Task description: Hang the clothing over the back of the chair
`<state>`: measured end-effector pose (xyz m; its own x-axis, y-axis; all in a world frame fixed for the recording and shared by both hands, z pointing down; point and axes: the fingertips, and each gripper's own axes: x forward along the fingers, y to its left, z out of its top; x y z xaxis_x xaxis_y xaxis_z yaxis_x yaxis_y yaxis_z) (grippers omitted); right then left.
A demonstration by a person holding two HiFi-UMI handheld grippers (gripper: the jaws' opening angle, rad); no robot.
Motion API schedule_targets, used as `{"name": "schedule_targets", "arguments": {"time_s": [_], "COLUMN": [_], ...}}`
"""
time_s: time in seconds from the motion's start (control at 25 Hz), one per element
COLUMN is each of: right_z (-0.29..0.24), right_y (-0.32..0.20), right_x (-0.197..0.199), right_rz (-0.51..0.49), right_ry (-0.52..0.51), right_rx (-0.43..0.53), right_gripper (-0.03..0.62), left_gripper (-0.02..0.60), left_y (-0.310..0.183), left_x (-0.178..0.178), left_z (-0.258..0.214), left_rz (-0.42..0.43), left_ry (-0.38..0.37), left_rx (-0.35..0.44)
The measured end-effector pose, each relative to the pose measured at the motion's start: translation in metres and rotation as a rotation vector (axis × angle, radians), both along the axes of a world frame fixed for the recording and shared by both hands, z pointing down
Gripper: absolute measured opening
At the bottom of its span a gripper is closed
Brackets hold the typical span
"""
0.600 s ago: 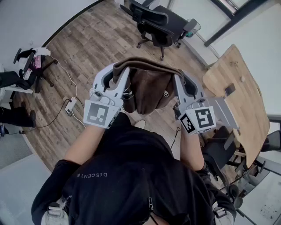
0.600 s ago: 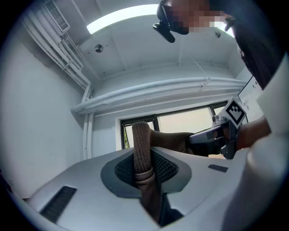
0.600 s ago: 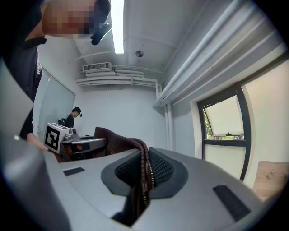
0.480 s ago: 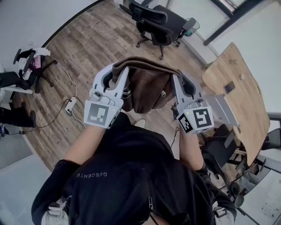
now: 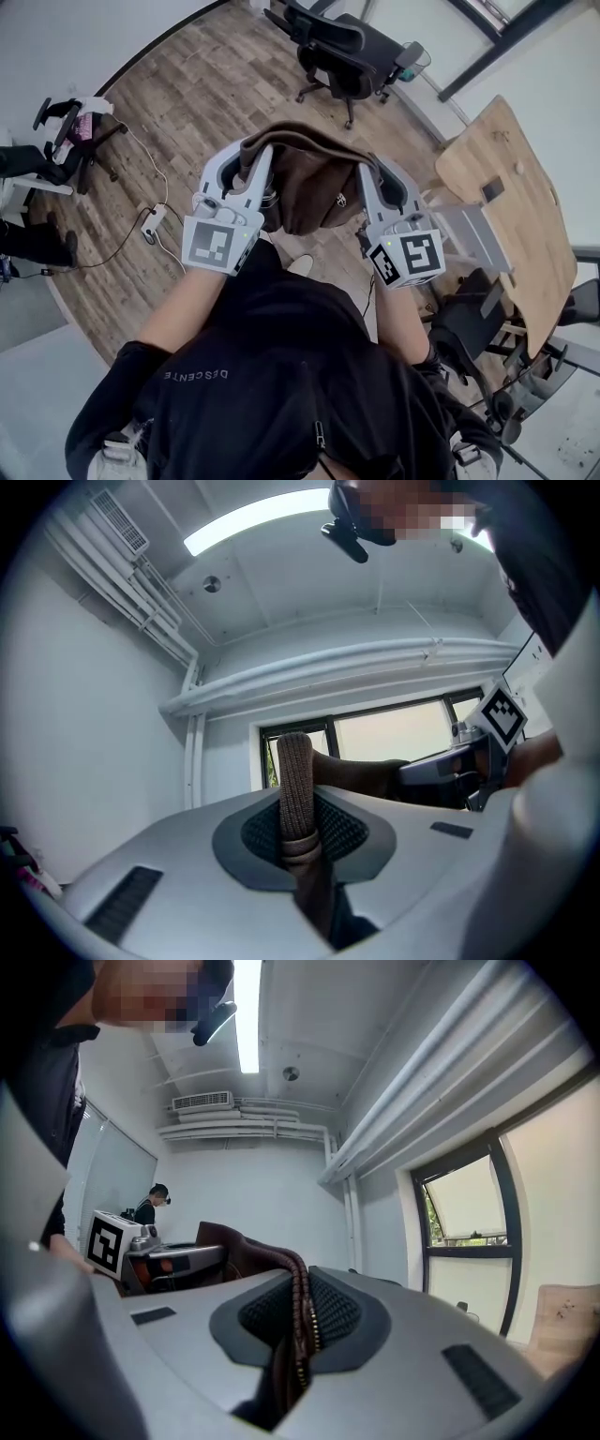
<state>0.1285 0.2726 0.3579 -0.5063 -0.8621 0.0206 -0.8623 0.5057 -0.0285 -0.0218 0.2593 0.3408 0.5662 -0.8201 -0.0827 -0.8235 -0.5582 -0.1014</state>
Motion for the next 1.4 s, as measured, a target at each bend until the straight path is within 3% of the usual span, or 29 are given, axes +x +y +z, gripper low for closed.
{"name": "schedule_targets", "arguments": {"time_s": [0.44, 1.4], "right_z": [-0.003, 0.004], "right_y": [0.003, 0.005], "right_x": [-0.001, -0.007], "right_rz": [0.01, 0.002], "right_ry": [-0.004, -0.011], "right_rx": [0.011, -0.003], "right_gripper": [0.044, 0.044], "left_gripper": [0.055, 0.052], "left_y": [0.004, 0.008], "left_x": [-0.008, -0.009], "left_z": [-0.006, -0.004], "left_rz": [0.019, 0.024], "left_ry": [0.028, -0.017], "left_rx": [0.01, 0.028]}}
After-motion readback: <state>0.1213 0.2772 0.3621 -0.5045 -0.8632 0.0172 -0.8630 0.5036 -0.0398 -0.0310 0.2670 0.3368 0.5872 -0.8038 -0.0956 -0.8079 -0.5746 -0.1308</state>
